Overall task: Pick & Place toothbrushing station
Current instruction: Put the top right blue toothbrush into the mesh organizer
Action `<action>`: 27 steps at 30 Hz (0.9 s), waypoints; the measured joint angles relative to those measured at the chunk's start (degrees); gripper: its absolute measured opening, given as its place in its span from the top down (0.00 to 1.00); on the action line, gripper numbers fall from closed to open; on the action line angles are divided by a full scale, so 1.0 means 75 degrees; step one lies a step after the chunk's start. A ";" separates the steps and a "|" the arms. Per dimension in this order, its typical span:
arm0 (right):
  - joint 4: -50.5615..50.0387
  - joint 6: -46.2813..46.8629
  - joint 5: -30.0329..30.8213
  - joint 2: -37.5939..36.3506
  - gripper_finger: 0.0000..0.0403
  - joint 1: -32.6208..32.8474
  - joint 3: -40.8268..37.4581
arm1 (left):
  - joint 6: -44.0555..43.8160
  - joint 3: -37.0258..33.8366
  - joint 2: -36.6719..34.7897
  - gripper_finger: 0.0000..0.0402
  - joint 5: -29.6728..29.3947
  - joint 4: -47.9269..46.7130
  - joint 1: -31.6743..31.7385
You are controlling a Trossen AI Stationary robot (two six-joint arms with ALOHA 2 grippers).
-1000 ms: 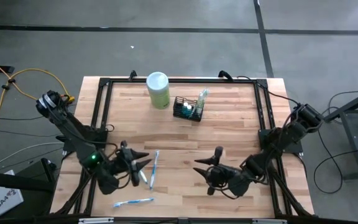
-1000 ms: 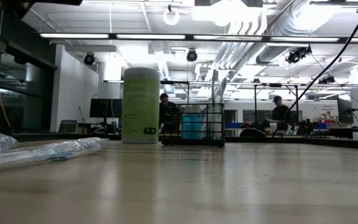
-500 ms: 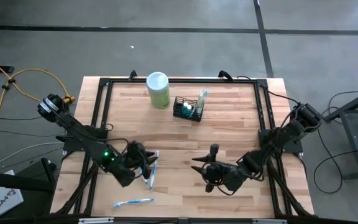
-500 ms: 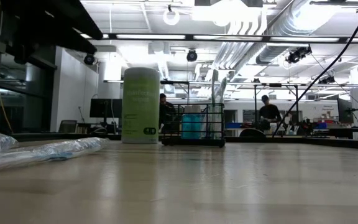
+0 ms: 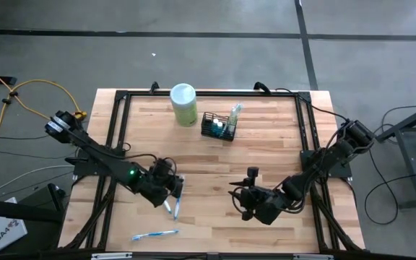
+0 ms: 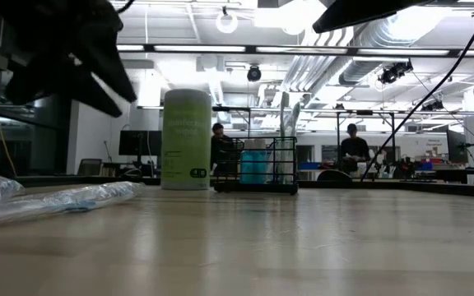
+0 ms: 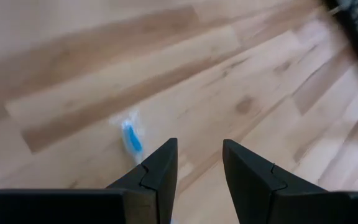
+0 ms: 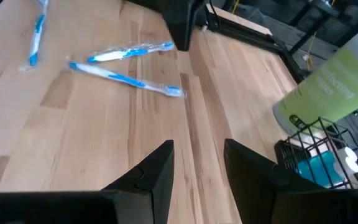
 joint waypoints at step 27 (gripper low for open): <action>0.0035 0.0367 -0.0276 0.0000 0.67 0.0003 0.0000 | -0.0209 0.0288 0.1070 0.69 0.2501 -0.0228 0.1265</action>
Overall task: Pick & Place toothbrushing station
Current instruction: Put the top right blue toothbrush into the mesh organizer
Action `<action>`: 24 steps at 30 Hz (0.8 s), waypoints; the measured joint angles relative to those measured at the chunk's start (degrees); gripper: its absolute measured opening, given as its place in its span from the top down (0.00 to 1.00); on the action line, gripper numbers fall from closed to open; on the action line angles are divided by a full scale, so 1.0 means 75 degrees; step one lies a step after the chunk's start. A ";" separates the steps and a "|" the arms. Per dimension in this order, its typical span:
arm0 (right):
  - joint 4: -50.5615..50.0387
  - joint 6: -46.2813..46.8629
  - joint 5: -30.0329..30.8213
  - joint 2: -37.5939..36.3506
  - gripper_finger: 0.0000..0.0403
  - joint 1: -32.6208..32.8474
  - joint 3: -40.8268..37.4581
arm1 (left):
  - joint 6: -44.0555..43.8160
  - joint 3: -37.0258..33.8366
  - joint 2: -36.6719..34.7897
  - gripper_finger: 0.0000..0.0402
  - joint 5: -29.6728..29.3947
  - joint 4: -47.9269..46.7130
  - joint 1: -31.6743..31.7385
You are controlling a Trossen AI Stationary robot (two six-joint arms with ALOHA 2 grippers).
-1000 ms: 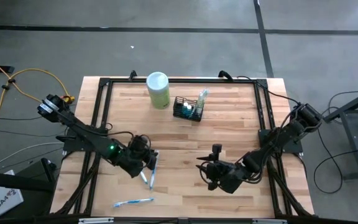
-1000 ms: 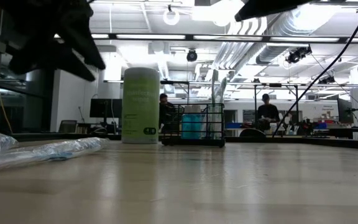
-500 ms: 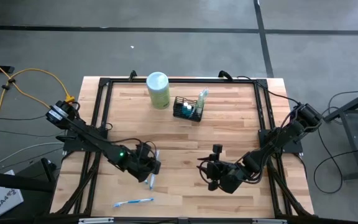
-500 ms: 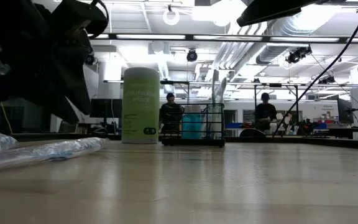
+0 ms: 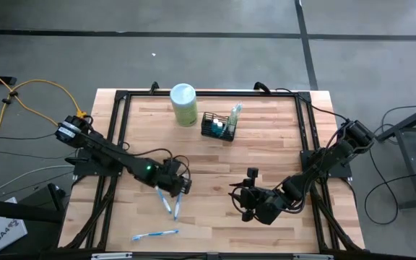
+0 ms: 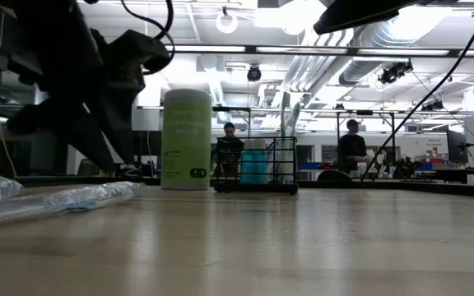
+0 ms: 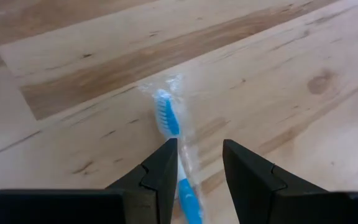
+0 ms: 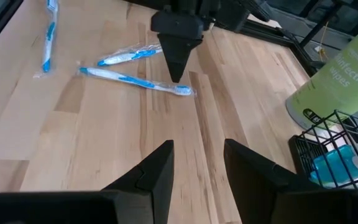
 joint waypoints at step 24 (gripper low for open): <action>-0.0003 0.0009 -0.0408 0.0000 0.67 0.0000 0.0000 | -0.1144 0.0706 0.0033 0.69 0.1218 -0.1310 0.0457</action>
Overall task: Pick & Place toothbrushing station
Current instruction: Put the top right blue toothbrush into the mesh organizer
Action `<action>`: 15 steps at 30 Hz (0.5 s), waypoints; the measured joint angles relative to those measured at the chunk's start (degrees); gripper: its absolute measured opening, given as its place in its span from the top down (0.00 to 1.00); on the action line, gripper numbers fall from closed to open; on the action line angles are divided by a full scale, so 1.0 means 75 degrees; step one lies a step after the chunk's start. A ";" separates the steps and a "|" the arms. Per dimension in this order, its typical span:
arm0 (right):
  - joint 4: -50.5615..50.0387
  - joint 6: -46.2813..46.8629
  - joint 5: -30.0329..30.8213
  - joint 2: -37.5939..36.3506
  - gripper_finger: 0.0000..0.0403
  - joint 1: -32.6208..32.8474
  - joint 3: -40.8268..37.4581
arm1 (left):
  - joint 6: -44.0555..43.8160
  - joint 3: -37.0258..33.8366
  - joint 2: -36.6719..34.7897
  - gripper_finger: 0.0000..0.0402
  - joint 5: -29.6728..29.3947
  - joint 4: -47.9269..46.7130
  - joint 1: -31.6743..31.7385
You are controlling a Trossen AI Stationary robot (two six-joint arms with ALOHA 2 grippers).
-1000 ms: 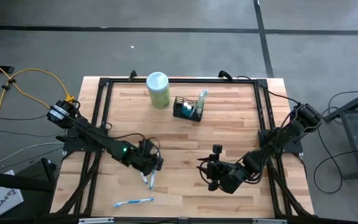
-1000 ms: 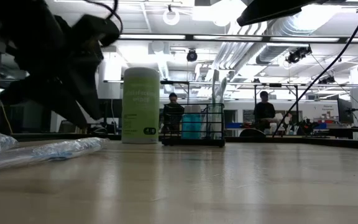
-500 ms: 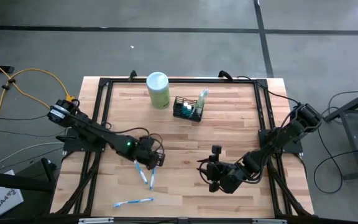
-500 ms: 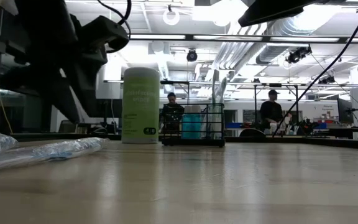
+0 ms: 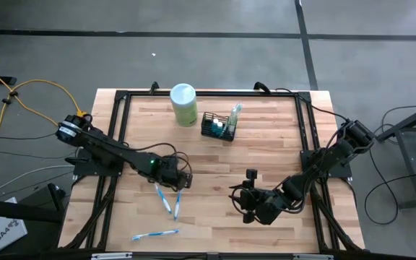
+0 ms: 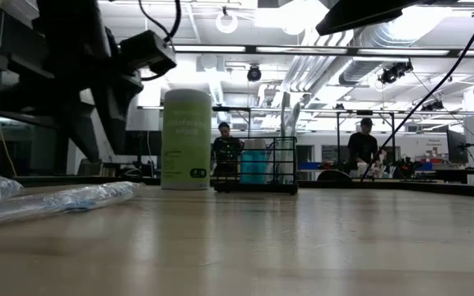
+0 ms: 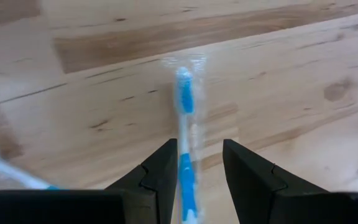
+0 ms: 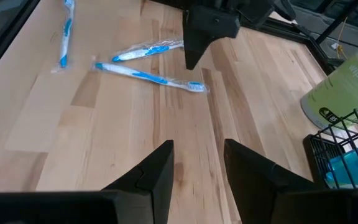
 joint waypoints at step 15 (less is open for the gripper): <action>-0.0059 0.0189 -0.0002 0.0000 0.67 0.0000 -0.0003 | 0.0406 0.0007 0.0397 0.69 -0.0082 0.0056 -0.0008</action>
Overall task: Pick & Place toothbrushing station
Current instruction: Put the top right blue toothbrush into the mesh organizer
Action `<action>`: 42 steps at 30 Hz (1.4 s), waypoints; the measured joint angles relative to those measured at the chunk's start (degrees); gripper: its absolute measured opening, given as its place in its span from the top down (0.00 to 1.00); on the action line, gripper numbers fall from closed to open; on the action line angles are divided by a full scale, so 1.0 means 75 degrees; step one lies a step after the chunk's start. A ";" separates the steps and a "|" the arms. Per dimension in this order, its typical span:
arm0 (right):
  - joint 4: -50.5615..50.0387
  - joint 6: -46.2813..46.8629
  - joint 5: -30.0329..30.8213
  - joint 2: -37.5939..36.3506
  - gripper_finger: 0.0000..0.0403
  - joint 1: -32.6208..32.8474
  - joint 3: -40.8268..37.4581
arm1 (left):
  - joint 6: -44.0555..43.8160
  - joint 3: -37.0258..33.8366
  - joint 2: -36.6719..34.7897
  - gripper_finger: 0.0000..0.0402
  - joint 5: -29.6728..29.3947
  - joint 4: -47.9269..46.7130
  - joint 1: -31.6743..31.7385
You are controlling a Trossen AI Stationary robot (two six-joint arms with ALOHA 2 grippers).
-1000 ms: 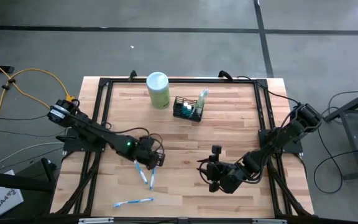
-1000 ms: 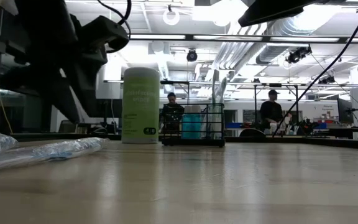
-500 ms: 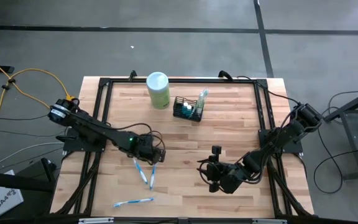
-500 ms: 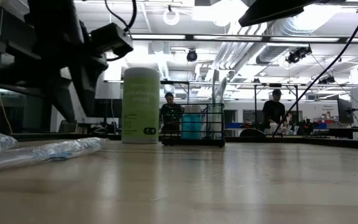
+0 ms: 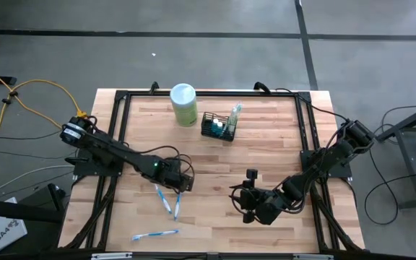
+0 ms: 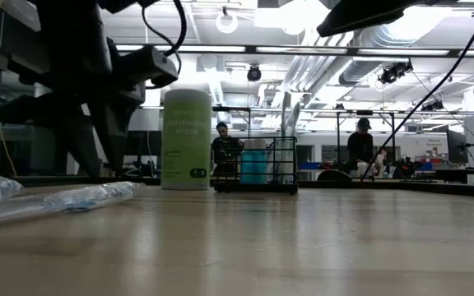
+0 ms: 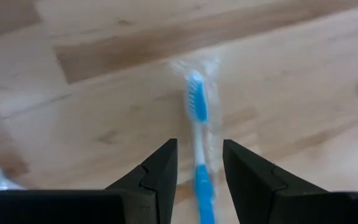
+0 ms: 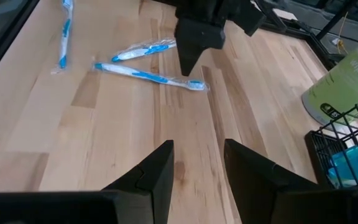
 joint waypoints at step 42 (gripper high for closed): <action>0.0000 0.0000 0.0002 0.0000 0.67 0.0000 0.0001 | 0.0163 0.0022 0.0957 0.69 0.0219 0.0649 0.0035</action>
